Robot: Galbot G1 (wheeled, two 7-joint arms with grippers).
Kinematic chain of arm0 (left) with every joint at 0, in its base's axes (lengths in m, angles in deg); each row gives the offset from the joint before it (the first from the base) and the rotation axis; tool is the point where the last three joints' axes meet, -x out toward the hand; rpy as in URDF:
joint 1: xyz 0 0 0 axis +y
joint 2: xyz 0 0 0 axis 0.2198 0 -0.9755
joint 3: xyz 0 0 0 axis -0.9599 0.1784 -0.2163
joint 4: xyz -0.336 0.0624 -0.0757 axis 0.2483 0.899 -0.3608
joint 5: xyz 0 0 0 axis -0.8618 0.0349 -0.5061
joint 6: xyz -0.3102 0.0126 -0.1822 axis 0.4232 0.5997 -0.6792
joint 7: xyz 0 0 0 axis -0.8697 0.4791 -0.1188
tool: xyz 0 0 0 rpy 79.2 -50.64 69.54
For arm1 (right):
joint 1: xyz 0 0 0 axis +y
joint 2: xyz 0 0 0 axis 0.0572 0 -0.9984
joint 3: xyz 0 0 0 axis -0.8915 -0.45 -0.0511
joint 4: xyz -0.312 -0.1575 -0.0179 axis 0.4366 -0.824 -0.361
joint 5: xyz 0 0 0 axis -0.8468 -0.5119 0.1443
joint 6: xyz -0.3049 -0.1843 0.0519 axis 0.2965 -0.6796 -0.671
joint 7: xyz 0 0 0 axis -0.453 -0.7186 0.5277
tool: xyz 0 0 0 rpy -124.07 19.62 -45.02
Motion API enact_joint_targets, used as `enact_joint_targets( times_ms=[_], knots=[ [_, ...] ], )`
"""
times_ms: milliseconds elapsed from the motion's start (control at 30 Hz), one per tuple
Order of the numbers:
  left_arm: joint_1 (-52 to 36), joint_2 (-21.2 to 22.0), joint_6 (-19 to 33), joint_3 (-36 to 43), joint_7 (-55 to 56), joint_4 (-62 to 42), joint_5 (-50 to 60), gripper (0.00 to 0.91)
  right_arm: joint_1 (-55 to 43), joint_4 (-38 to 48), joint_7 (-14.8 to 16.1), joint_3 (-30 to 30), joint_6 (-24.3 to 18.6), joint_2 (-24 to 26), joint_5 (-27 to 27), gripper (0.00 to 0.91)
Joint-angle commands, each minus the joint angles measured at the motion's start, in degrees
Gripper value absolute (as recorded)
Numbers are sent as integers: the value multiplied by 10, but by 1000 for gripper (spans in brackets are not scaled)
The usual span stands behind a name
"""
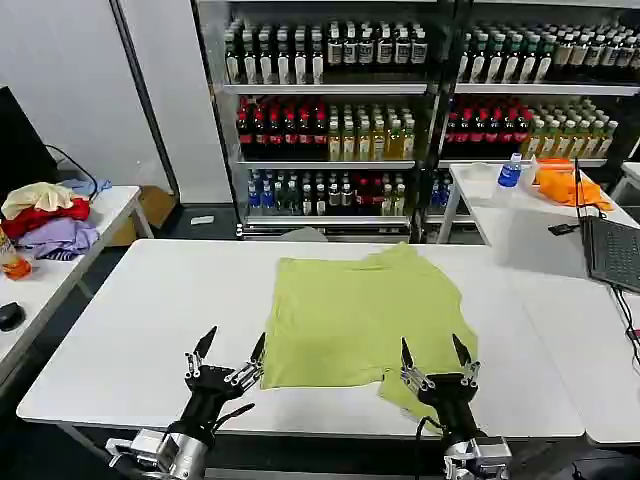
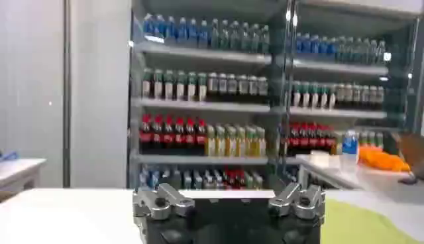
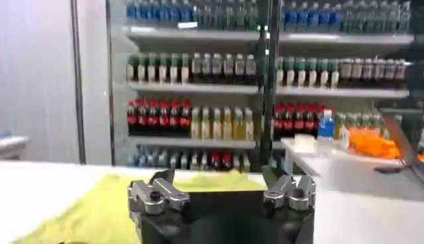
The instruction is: Fold and organize the clothes.
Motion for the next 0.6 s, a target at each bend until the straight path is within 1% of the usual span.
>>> enact_joint_targets(
  times_ms=[33,133,233,600],
  knots=[
    [-41,-35,-165,12,14,-48,-12,907,8,8,-4,2,90,5,-1,907],
    [-52,-49,-165,20,17,-71,-10,907,6,18,-4,2,99,10,20,907],
    [-66,-57,-166,30,22,-96,-14,907,2,28,-4,1,106,12,27,907],
    [-85,-52,-165,63,34,-136,-34,907,1,50,-5,-4,113,10,27,907]
  ],
)
